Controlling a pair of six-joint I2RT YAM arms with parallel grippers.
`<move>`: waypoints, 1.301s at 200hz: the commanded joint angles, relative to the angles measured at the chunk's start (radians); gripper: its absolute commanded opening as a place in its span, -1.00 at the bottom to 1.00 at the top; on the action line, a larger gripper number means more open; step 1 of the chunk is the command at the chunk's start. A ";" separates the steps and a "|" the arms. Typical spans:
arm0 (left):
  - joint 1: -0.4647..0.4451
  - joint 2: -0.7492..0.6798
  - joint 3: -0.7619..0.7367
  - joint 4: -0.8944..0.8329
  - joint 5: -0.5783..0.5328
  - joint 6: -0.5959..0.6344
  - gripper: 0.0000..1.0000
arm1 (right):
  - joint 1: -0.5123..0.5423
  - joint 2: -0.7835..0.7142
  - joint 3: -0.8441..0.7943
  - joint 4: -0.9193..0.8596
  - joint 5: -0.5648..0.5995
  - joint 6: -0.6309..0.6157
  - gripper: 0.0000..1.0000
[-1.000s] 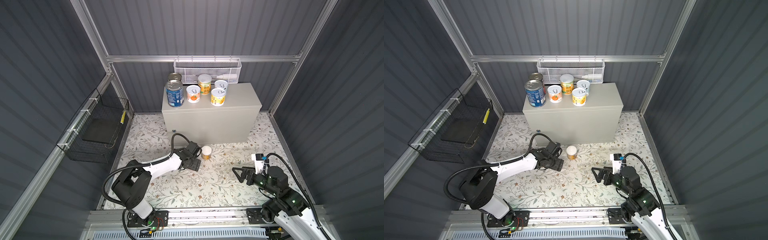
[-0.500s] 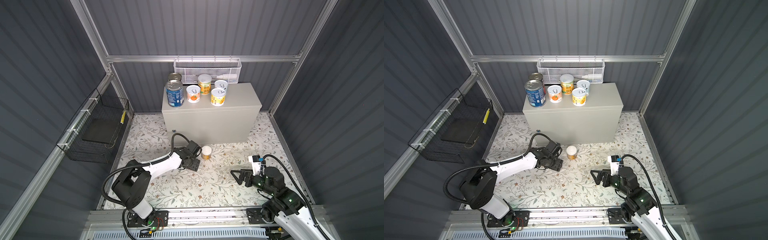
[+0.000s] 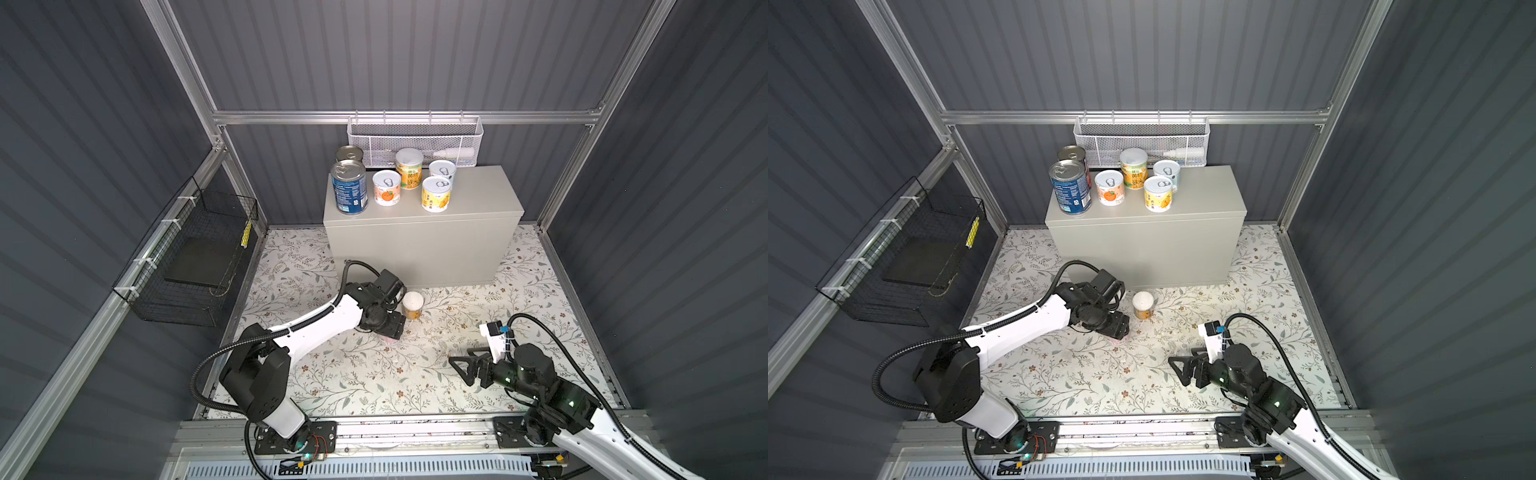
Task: Place and organize the canned foods onto the counter
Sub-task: 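Lift the pink can with the left gripper while the right gripper moves toward it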
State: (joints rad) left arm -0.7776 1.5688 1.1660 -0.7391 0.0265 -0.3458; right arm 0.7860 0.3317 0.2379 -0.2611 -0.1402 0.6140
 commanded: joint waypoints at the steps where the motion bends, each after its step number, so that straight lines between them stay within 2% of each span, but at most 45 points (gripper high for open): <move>1: -0.032 -0.065 0.037 -0.038 0.033 -0.029 0.00 | 0.071 0.052 -0.001 0.076 0.109 0.005 0.98; 47: -0.135 -0.057 0.098 -0.088 -0.003 -0.058 0.00 | 0.258 0.159 -0.023 0.236 0.275 -0.068 0.98; 99: -0.174 -0.045 0.158 -0.104 0.040 -0.084 -0.02 | 0.405 0.124 -0.062 0.327 0.412 -0.144 0.98; 176: -0.199 -0.033 0.140 -0.074 0.080 -0.105 -0.03 | 0.430 0.023 -0.071 0.297 0.491 -0.204 0.98; 228: -0.225 -0.017 0.185 -0.078 0.096 -0.120 -0.03 | 0.429 0.083 -0.065 0.353 0.498 -0.243 0.98; 260: -0.257 0.017 0.227 -0.117 0.053 -0.105 -0.03 | 0.430 0.146 -0.051 0.407 0.489 -0.259 0.98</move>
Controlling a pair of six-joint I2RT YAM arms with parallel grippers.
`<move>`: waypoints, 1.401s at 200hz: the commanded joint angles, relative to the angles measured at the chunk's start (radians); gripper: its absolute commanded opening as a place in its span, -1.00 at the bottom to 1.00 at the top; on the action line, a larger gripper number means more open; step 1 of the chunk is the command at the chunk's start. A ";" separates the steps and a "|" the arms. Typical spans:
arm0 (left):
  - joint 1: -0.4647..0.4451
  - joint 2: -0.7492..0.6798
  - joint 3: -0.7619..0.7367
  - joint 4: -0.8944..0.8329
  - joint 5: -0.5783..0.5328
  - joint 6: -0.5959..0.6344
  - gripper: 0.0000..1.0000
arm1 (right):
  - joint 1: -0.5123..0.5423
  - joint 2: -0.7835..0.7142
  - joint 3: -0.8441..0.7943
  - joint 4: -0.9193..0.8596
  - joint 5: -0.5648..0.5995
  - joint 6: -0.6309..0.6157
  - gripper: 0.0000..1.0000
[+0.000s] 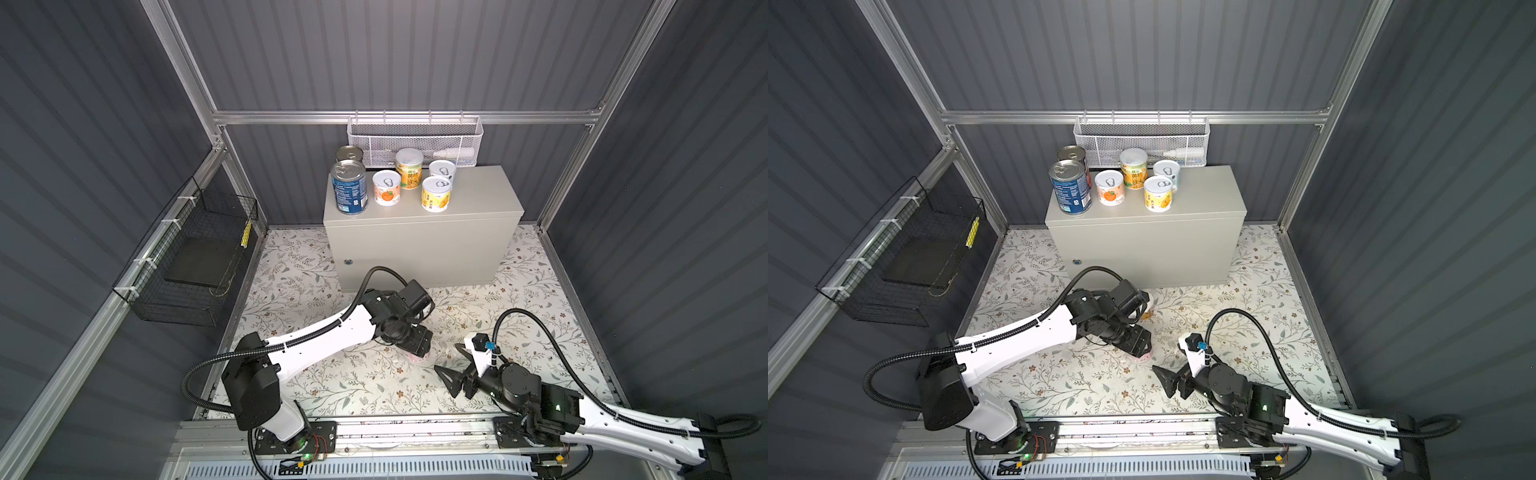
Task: Place and organize the canned foods onto the counter
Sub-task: 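Lift the pink can with the left gripper while the right gripper moves toward it, then close the right gripper around the pink can held by the left gripper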
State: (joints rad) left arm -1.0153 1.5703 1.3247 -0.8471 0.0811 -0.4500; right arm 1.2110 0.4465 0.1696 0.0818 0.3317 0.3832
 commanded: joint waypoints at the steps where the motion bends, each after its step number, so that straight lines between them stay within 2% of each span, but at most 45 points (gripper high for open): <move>1: -0.020 0.016 0.068 -0.009 0.000 -0.001 -0.03 | 0.005 0.034 0.017 0.066 0.017 -0.029 0.98; 42: -0.020 0.060 0.080 0.001 0.036 0.001 -0.04 | 0.006 0.105 0.045 0.098 -0.004 -0.053 0.98; 70: -0.020 0.080 0.145 -0.007 0.066 -0.001 -0.05 | 0.006 0.106 0.045 0.117 -0.021 -0.074 0.98; 136: -0.021 0.092 0.192 -0.009 0.163 -0.024 -0.06 | 0.008 0.102 0.031 0.161 0.035 -0.108 0.98; 181: -0.026 0.091 0.196 -0.024 0.182 -0.032 -0.08 | 0.008 0.106 -0.001 0.257 0.073 -0.155 0.98; 280: -0.035 0.056 0.187 -0.014 0.241 -0.070 -0.08 | 0.007 0.224 0.003 0.351 0.123 -0.208 0.92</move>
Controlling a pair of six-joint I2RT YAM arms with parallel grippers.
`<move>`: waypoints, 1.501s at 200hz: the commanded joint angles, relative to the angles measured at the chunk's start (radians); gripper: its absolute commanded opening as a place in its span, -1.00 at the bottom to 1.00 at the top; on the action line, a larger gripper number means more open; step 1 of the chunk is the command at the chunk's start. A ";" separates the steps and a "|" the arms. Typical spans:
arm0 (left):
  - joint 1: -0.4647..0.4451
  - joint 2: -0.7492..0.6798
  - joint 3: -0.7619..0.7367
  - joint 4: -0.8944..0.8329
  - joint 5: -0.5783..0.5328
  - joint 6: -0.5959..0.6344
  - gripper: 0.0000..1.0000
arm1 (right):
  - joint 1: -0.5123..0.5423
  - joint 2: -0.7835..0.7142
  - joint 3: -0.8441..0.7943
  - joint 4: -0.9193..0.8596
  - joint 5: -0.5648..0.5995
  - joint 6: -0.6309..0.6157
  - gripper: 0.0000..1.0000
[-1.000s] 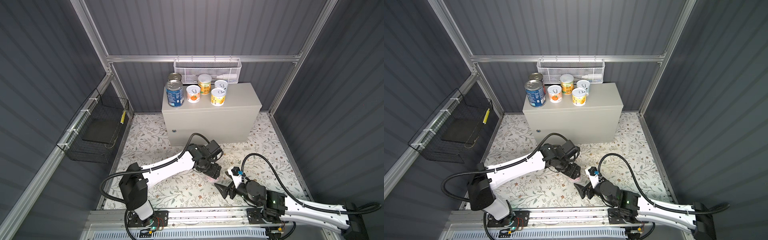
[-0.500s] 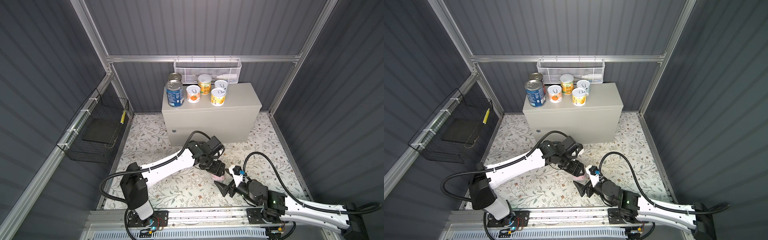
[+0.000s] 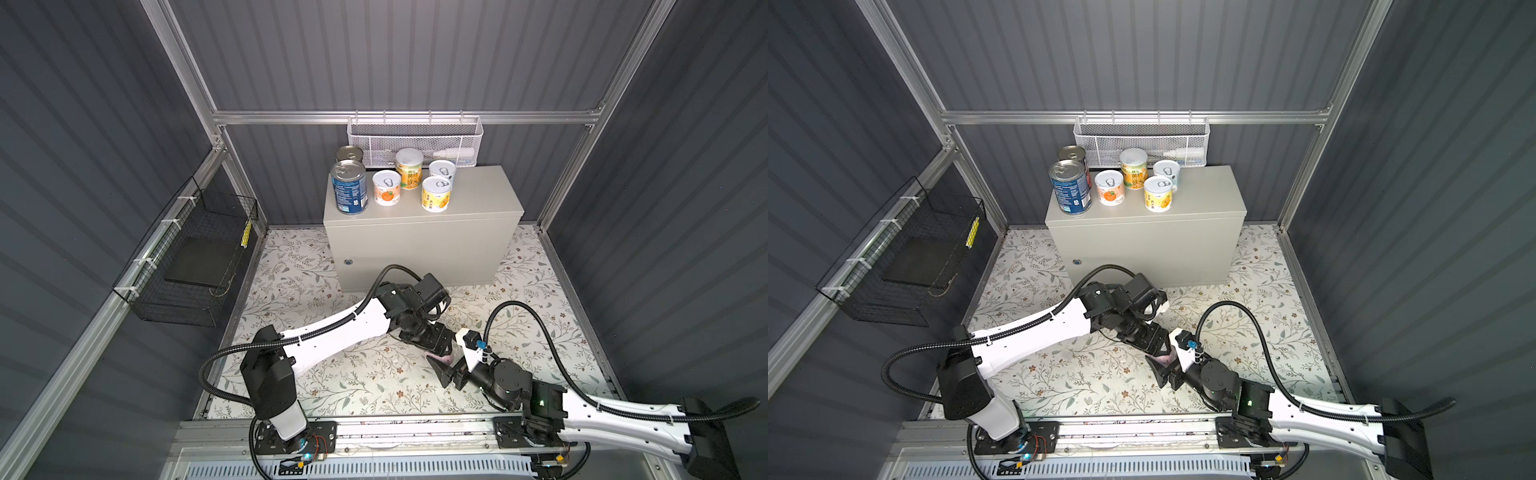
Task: Place and organize the canned foods onto the counter
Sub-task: 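Close the right gripper around the pink can held by the left gripper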
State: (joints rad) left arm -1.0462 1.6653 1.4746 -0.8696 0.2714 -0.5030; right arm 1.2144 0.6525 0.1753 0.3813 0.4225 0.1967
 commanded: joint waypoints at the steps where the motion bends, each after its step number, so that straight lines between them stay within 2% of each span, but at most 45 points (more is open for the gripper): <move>1: -0.005 -0.039 0.037 0.009 0.051 -0.018 -0.09 | 0.004 0.019 -0.003 0.051 0.034 -0.023 0.92; 95: -0.005 -0.059 0.023 0.037 0.101 -0.039 -0.09 | 0.005 0.055 -0.003 0.100 0.031 -0.045 0.70; 137: -0.005 -0.065 0.011 0.055 0.112 -0.051 -0.09 | 0.004 0.035 -0.025 0.140 0.030 -0.039 0.43; 162: -0.005 -0.068 -0.001 0.074 0.123 -0.062 -0.07 | 0.004 -0.011 -0.038 0.147 0.029 -0.028 0.36; 219: -0.005 -0.067 0.005 0.089 0.112 -0.071 0.19 | 0.004 -0.112 -0.056 0.105 0.034 -0.020 0.34; 240: -0.005 -0.063 0.010 0.092 0.106 -0.073 0.58 | 0.005 -0.124 -0.058 0.100 0.032 -0.016 0.34; 244: -0.005 -0.062 0.010 0.093 0.106 -0.073 0.70 | 0.005 -0.124 -0.057 0.099 0.032 -0.017 0.33; 248: -0.005 -0.061 0.010 0.095 0.106 -0.074 0.95 | 0.005 -0.123 -0.056 0.098 0.034 -0.017 0.33; 250: -0.005 -0.061 0.010 0.095 0.105 -0.074 0.98 | 0.005 -0.122 -0.055 0.098 0.036 -0.017 0.33; 300: -0.003 -0.038 0.020 0.064 0.066 -0.068 0.99 | 0.004 -0.124 -0.049 0.088 0.037 -0.011 0.32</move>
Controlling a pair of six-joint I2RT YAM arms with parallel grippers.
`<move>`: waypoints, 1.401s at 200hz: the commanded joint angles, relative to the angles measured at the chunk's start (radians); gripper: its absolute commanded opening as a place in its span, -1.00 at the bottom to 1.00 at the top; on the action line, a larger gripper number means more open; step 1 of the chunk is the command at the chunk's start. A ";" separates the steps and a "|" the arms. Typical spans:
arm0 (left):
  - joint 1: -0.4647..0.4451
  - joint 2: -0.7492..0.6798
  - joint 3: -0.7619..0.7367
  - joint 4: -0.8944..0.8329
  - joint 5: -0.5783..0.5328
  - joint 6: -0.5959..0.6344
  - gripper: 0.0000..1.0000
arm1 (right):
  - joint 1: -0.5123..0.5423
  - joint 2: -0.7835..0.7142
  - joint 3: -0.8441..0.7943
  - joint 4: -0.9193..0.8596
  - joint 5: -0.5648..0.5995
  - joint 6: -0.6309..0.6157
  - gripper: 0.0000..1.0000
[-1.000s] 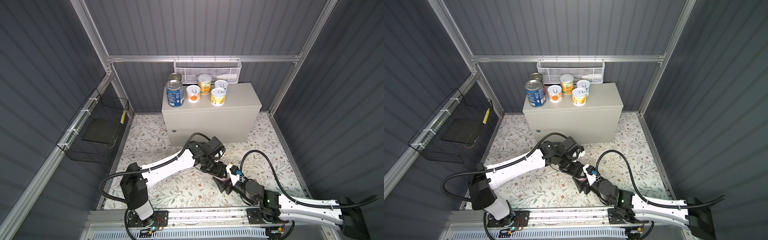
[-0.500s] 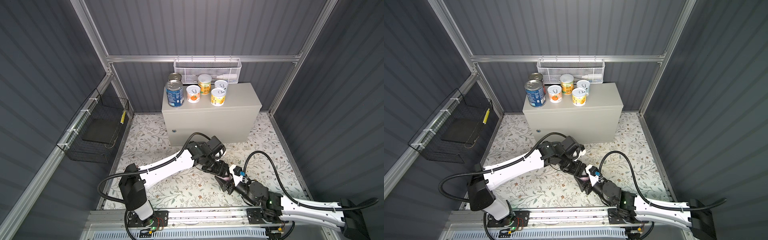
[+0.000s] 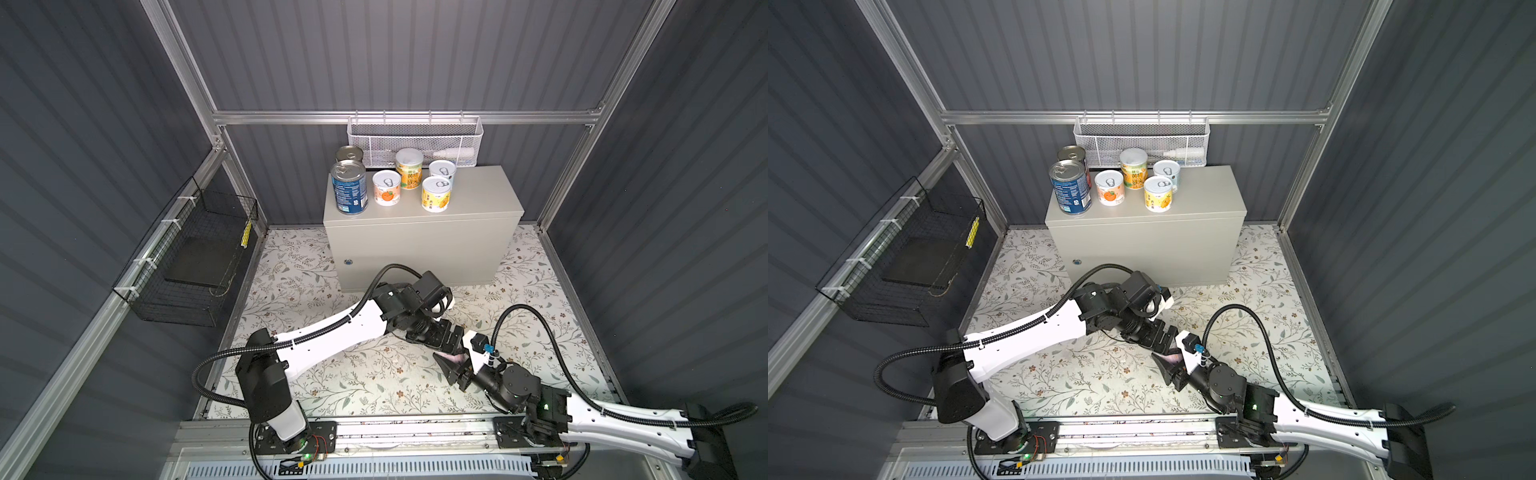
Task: Place and organize the canned foods onto the counter
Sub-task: 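Close the right gripper around the pink can held by the left gripper, then carry the pink can up with the right gripper while the left gripper opens and withdraws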
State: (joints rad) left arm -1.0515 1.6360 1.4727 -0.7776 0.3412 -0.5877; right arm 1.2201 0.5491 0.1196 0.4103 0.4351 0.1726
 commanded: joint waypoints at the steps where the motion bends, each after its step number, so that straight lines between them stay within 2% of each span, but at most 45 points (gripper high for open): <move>1: 0.002 -0.009 0.022 -0.028 -0.004 0.016 0.99 | -0.002 -0.022 0.006 0.059 0.025 0.014 0.32; 18: 0.002 -0.006 0.025 -0.039 -0.004 0.018 0.99 | -0.001 -0.033 0.005 0.051 0.025 0.014 0.33; 64: 0.004 -0.054 0.014 -0.047 -0.144 0.025 1.00 | -0.001 -0.063 0.016 -0.014 0.070 0.030 0.34; 106: 0.060 -0.250 -0.175 0.133 -0.280 -0.022 0.99 | -0.001 -0.043 0.060 -0.059 0.097 0.026 0.37; 134: 0.084 -0.351 -0.242 0.158 -0.415 0.010 0.99 | -0.002 -0.030 0.126 -0.092 0.086 0.006 0.37; 179: 0.105 -0.579 -0.485 0.309 -0.518 0.074 1.00 | -0.001 -0.007 0.231 -0.149 0.107 0.005 0.36; 196: 0.107 -0.668 -0.612 0.409 -0.570 0.098 0.99 | -0.003 0.001 0.283 -0.168 0.109 0.002 0.36; 226: 0.111 -0.786 -0.869 0.741 -0.604 0.171 0.99 | -0.007 0.021 0.398 -0.188 0.128 -0.028 0.37; 280: 0.112 -0.719 -1.033 1.014 -0.578 0.375 0.99 | -0.074 0.115 0.663 -0.287 0.086 -0.126 0.40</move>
State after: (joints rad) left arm -0.9470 0.8829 0.4881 0.0235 -0.2325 -0.3447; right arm 1.1881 0.6456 0.6765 0.0986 0.5304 0.1154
